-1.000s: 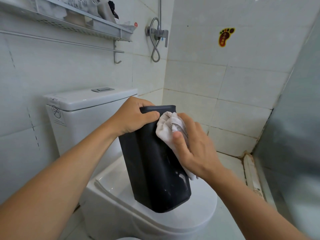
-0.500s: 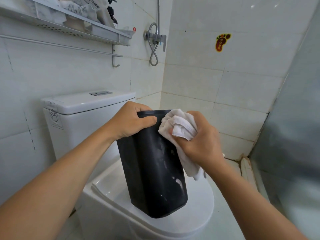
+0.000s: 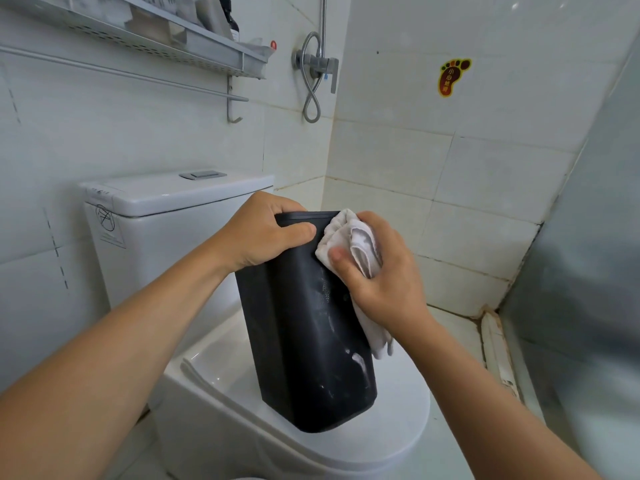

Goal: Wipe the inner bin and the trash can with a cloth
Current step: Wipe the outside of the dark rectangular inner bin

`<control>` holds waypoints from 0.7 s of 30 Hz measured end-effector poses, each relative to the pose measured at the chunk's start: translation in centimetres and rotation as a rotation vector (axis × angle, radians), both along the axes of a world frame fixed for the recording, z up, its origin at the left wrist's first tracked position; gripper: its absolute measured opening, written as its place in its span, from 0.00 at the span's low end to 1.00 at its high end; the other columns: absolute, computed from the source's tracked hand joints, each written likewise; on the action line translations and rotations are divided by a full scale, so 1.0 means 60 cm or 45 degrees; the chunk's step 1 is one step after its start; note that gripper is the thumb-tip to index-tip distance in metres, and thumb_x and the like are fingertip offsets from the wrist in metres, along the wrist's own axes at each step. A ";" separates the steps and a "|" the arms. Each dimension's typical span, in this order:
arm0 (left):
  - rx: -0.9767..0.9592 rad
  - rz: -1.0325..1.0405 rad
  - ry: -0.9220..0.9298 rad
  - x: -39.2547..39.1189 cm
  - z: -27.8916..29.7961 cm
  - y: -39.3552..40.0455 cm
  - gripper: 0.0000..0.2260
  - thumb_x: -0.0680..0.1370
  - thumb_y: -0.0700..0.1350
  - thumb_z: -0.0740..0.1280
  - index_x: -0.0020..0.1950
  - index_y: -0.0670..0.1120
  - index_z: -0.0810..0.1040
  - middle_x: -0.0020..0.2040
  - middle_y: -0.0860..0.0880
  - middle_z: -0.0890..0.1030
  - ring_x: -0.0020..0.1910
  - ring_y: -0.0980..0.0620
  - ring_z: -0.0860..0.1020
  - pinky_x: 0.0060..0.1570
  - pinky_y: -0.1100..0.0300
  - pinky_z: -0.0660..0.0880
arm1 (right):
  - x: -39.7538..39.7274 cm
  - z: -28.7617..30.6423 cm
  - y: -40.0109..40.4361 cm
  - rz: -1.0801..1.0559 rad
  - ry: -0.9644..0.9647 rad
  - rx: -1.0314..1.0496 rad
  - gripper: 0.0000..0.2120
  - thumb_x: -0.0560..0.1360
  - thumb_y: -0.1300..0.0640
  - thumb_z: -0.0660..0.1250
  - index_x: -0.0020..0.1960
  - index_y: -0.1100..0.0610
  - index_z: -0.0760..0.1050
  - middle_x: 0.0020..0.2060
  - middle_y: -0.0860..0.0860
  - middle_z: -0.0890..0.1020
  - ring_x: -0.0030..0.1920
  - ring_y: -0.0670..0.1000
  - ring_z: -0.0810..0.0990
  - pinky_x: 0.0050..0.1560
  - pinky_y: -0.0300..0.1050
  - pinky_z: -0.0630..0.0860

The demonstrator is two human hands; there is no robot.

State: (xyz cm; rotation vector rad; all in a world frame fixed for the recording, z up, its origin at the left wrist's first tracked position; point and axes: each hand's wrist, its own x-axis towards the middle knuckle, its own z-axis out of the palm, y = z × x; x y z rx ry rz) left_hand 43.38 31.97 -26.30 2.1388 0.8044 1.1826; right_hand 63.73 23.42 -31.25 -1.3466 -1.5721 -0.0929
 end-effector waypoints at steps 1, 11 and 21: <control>0.005 0.002 0.003 0.001 0.000 -0.001 0.08 0.72 0.47 0.71 0.42 0.45 0.86 0.40 0.40 0.84 0.36 0.53 0.79 0.38 0.58 0.77 | 0.001 0.003 -0.002 -0.001 -0.016 0.014 0.24 0.76 0.35 0.69 0.69 0.41 0.71 0.55 0.41 0.81 0.55 0.44 0.80 0.54 0.52 0.79; 0.021 0.048 0.048 0.003 -0.001 -0.001 0.10 0.73 0.46 0.71 0.42 0.39 0.83 0.40 0.38 0.82 0.36 0.52 0.77 0.38 0.58 0.74 | 0.014 -0.028 -0.054 -0.023 -0.441 -0.006 0.24 0.74 0.35 0.69 0.67 0.42 0.73 0.47 0.43 0.77 0.42 0.48 0.78 0.39 0.52 0.79; 0.019 0.067 0.042 0.005 -0.002 0.000 0.13 0.72 0.48 0.69 0.40 0.38 0.81 0.41 0.36 0.80 0.35 0.51 0.76 0.38 0.57 0.72 | -0.047 -0.051 -0.066 -0.308 -0.279 -0.054 0.28 0.80 0.32 0.45 0.76 0.40 0.64 0.50 0.49 0.76 0.46 0.53 0.76 0.43 0.49 0.75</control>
